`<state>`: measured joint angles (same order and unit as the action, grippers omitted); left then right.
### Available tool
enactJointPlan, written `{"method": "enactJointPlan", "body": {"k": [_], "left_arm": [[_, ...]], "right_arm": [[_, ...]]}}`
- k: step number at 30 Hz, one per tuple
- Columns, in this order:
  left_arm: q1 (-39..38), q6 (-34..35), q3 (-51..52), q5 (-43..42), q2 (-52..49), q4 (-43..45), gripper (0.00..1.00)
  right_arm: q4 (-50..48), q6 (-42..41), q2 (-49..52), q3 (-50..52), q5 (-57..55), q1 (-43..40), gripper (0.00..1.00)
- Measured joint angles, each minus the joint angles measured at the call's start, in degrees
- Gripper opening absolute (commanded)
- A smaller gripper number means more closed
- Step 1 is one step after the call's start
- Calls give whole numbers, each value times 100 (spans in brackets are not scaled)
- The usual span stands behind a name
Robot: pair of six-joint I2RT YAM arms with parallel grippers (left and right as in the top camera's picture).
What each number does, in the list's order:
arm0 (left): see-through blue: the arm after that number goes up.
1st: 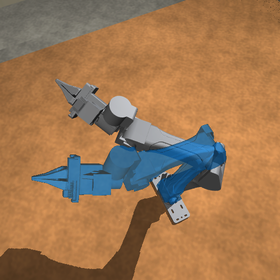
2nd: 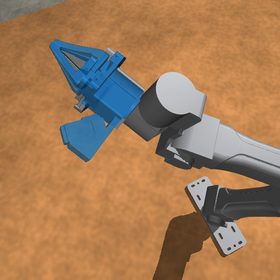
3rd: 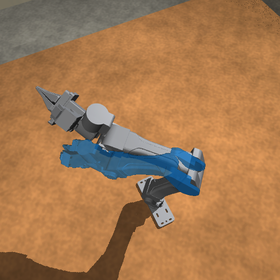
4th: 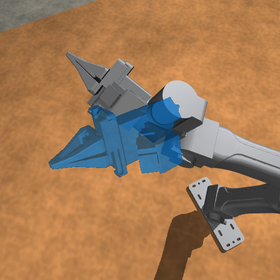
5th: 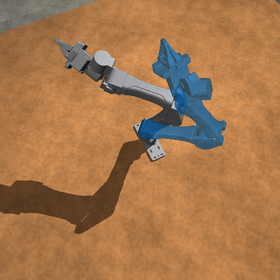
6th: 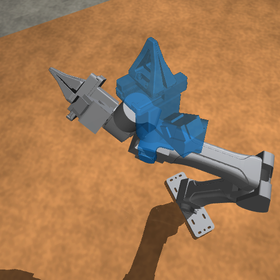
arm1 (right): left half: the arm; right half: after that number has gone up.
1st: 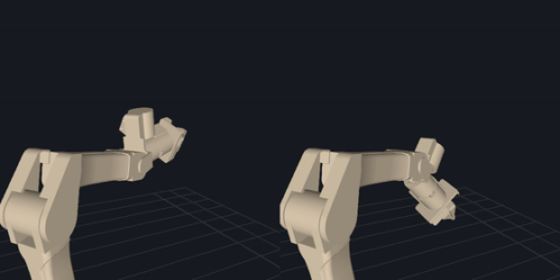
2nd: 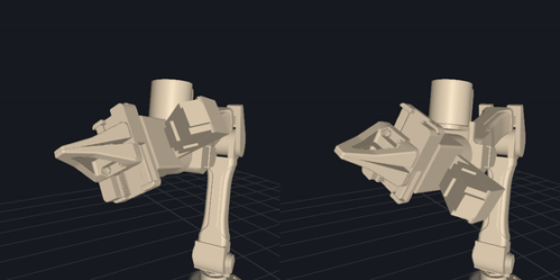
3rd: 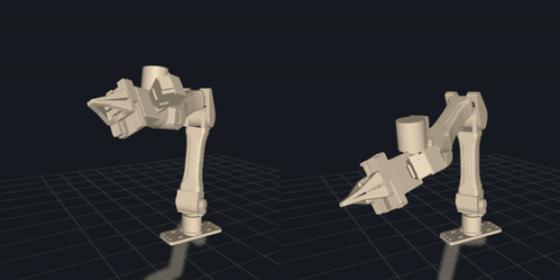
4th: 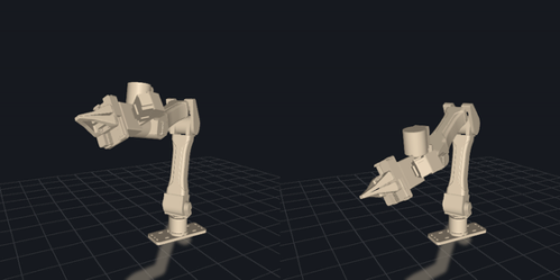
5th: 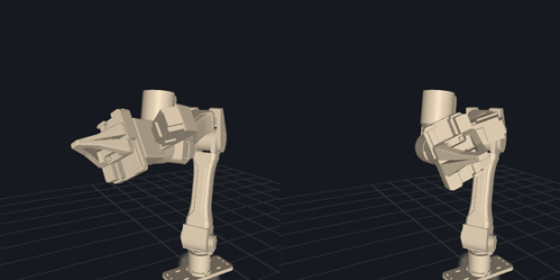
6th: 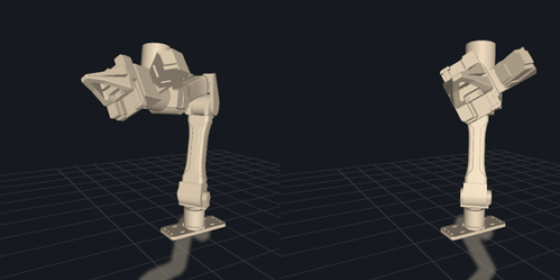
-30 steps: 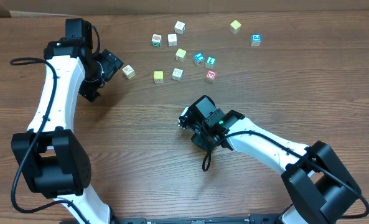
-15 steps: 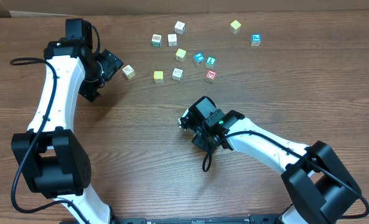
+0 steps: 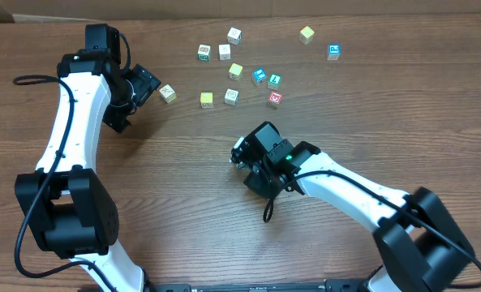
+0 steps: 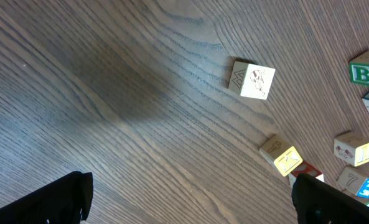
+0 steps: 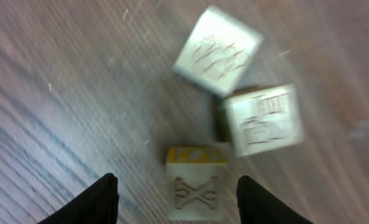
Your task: Form a circle
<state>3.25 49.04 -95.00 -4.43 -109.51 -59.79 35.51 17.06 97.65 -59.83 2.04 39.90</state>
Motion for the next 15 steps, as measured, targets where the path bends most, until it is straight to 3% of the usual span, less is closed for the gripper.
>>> {"method": "enactJointPlan", "body": {"k": [6, 15], "left_arm": [[0, 0, 0, -2, 0, -2, 100], [0, 0, 0, -2, 0, -2, 100]], "right_arm": [[55, -1106, -496, -210, -367, -57, 4], [1051, -3110, -533, -223, -190, -750, 4]]}}
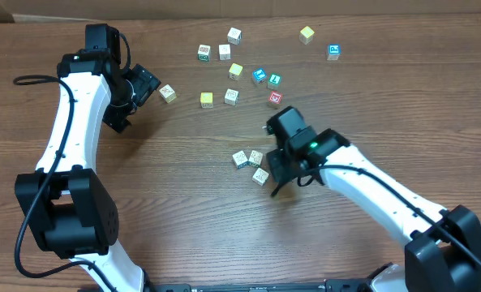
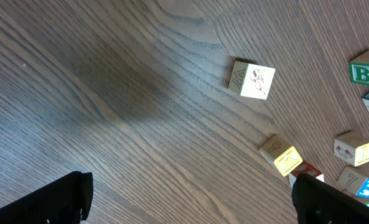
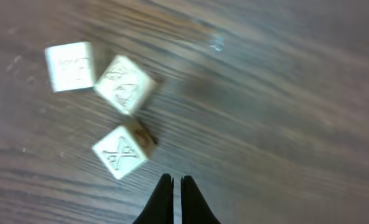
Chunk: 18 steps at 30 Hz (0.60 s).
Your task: Form a circle
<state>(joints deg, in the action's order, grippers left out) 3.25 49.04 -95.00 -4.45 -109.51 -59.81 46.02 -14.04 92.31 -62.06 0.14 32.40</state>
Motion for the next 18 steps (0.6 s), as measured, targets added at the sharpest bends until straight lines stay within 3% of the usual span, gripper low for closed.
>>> {"method": "enactJointPlan", "body": {"k": [7, 11, 18], "left_arm": [[0, 0, 0, 2, 0, 0, 100], [0, 0, 0, 0, 0, 2, 100], [0, 0, 0, 2, 0, 2, 100]], "right_arm": [[-219, -737, 0, 529, 479, -76, 11], [-730, -863, 0, 914, 566, -76, 4], [-901, -564, 0, 1119, 719, -76, 4]]}}
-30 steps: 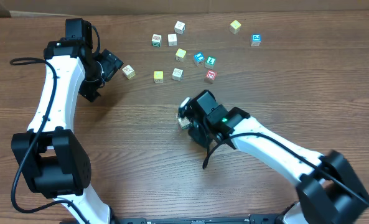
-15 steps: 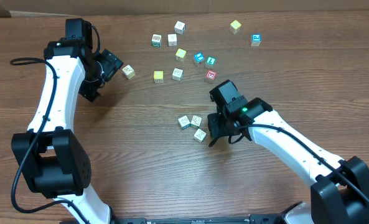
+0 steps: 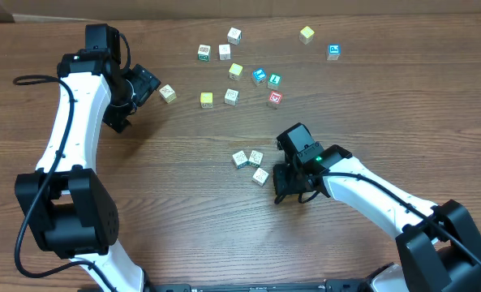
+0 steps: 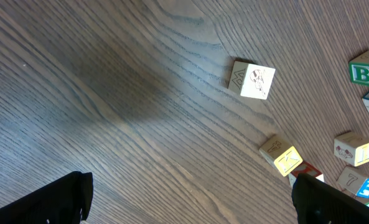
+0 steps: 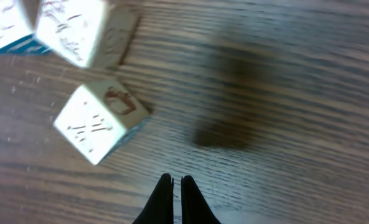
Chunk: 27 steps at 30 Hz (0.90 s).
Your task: Form a circle
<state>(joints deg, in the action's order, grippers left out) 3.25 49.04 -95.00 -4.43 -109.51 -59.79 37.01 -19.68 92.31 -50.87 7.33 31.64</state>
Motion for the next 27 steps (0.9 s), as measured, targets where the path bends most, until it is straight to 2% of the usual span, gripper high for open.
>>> {"method": "enactJointPlan", "body": {"k": [7, 27], "left_arm": [[0, 0, 0, 0, 0, 0, 100], [0, 0, 0, -2, 0, 0, 100]], "right_arm": [[-597, 656, 140, 278, 284, 107, 4], [-1058, 1244, 238, 398, 28, 188, 4]]}}
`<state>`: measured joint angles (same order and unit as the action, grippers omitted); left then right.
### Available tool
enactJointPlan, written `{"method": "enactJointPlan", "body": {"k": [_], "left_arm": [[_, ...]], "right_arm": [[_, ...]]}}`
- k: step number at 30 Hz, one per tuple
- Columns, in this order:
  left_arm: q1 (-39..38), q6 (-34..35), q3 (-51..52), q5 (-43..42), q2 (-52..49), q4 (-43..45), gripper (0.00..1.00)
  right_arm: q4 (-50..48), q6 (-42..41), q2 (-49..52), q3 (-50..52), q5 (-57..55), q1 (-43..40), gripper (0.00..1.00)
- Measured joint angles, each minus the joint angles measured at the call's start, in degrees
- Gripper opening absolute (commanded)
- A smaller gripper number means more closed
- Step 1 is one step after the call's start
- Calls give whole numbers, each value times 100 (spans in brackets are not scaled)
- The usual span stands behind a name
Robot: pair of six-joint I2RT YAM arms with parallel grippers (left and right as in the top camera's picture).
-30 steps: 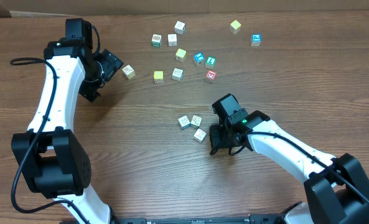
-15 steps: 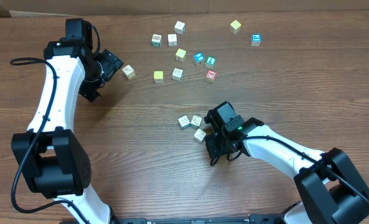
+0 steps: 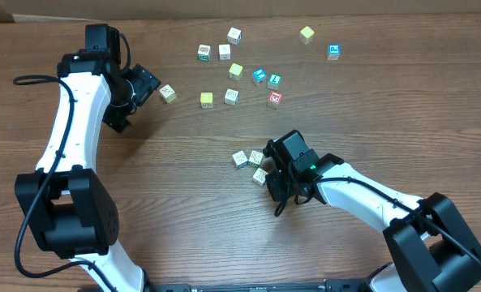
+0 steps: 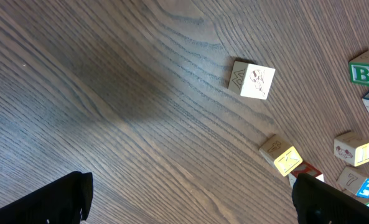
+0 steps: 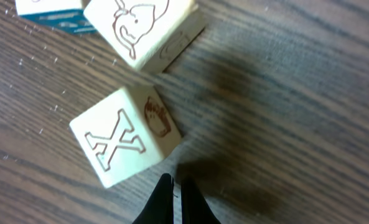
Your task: Form a circle
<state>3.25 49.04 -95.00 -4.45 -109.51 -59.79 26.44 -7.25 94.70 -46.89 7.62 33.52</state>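
Note:
Three cream blocks sit close together mid-table: an X block (image 3: 260,176) (image 5: 125,137), an elephant block (image 3: 256,156) (image 5: 144,28) and a third (image 3: 239,159) with a blue side (image 5: 47,7). My right gripper (image 3: 274,183) (image 5: 175,183) is shut on nothing, its tips low on the table at the X block's near right corner. My left gripper (image 3: 149,81) (image 4: 187,205) hangs open over bare wood at the back left. A cream block (image 3: 168,93) (image 4: 252,79) lies just beyond it.
Several more blocks lie scattered across the back: a yellow one (image 3: 206,99) (image 4: 284,157), a red one (image 3: 275,99), a green one (image 3: 274,80), a blue one (image 3: 333,51), a yellow-green one (image 3: 307,33). A black cable (image 3: 29,79) trails off the left arm.
My shut right gripper has moved left, from a short way right of the X block to right beside its corner. The blocks and the left arm look unchanged.
My right gripper stood open over the three blocks with the X block between its fingers. Then it was shut and off to the trio's right, then lower right of the X block, and now at that block. The left arm stayed still.

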Motion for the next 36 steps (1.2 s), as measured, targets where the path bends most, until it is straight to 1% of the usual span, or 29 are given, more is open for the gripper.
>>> {"method": "enactJointPlan", "body": {"k": [20, 26, 36], "left_arm": [[0, 0, 0, 0, 0, -2, 100], [0, 0, 0, 0, 0, 0, 100], [0, 0, 0, 0, 0, 0, 100]], "right_arm": [[-267, 107, 37, 0, -348, 2, 4], [-28, 109, 37, 0, -286, 0, 4], [-188, 243, 39, 0, -184, 0, 4]]}}
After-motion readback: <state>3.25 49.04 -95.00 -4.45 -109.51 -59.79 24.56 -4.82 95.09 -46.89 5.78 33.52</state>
